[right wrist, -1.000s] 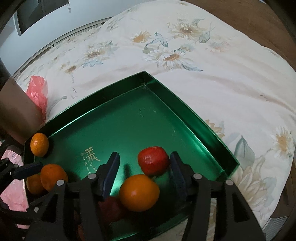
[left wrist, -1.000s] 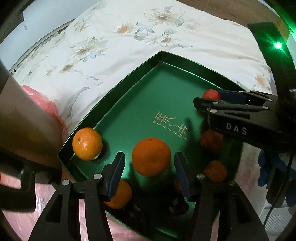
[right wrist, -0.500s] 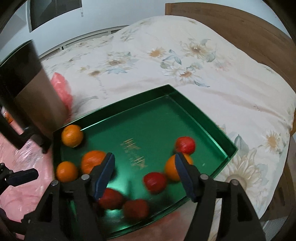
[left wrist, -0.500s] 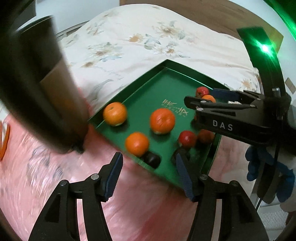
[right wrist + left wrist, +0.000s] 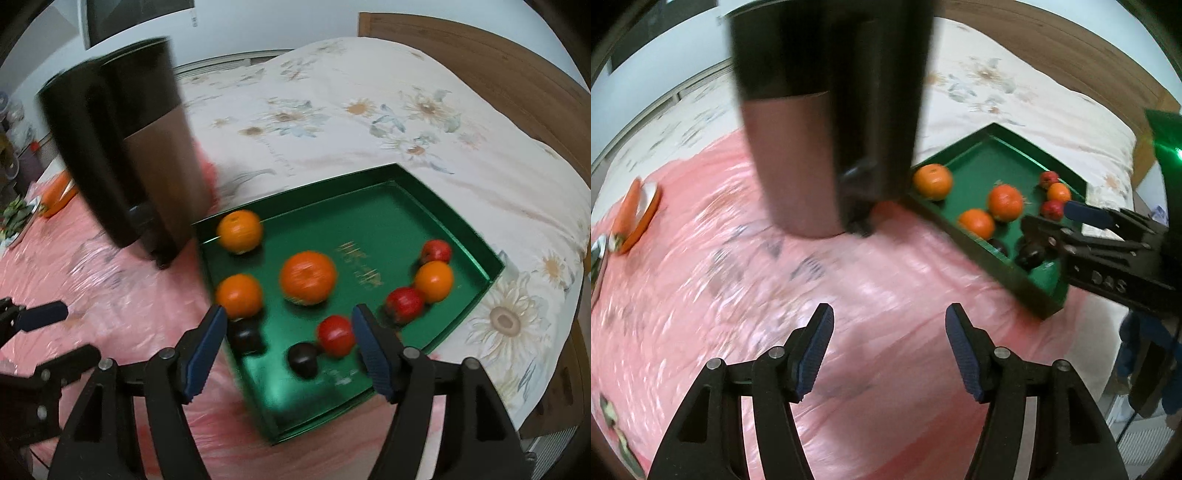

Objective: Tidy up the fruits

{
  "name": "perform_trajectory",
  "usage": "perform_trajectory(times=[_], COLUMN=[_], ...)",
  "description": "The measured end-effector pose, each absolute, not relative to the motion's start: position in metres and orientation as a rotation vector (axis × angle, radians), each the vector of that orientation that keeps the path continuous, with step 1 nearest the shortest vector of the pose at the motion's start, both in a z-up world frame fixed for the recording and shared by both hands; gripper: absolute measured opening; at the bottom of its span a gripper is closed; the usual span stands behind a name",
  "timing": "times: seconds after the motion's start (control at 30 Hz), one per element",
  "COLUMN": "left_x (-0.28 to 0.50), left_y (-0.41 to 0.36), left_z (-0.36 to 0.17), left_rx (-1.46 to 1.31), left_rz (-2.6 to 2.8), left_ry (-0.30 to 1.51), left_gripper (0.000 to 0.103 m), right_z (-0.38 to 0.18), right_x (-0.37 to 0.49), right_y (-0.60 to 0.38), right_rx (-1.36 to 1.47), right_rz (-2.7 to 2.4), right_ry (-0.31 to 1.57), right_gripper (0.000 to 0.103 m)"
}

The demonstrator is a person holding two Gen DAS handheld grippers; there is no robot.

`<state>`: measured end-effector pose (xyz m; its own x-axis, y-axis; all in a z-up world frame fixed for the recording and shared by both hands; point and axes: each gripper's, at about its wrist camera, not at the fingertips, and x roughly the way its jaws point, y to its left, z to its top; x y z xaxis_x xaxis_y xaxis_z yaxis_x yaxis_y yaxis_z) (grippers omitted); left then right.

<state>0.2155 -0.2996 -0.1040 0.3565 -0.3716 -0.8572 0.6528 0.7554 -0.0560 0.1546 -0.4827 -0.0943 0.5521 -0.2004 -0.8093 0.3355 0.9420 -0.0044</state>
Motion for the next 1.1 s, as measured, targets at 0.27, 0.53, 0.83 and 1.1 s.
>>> perform_trajectory(times=[0.27, 0.53, 0.83, 1.1], left_x=[0.226, 0.234, 0.231, 0.208], left_y=[-0.249, -0.196, -0.154, -0.125], left_z=[-0.119, -0.126, -0.123, -0.104], left_rx=[0.287, 0.208, 0.11, 0.057], left_rz=[-0.588, -0.493, -0.419, -0.334], left_ry=[1.009, 1.017, 0.992, 0.9], left_gripper=[0.057, 0.065, 0.096, 0.096], right_z=[-0.109, -0.12, -0.124, -0.118], right_x=[0.165, 0.183, 0.19, 0.183], right_y=[-0.427, -0.383, -0.348, -0.329], right_rx=[0.136, 0.093, 0.046, 0.012], right_rz=[-0.25, -0.177, -0.135, -0.094], right_ry=[0.957, 0.947, 0.895, 0.816], right_gripper=[0.103, 0.103, 0.103, 0.103])
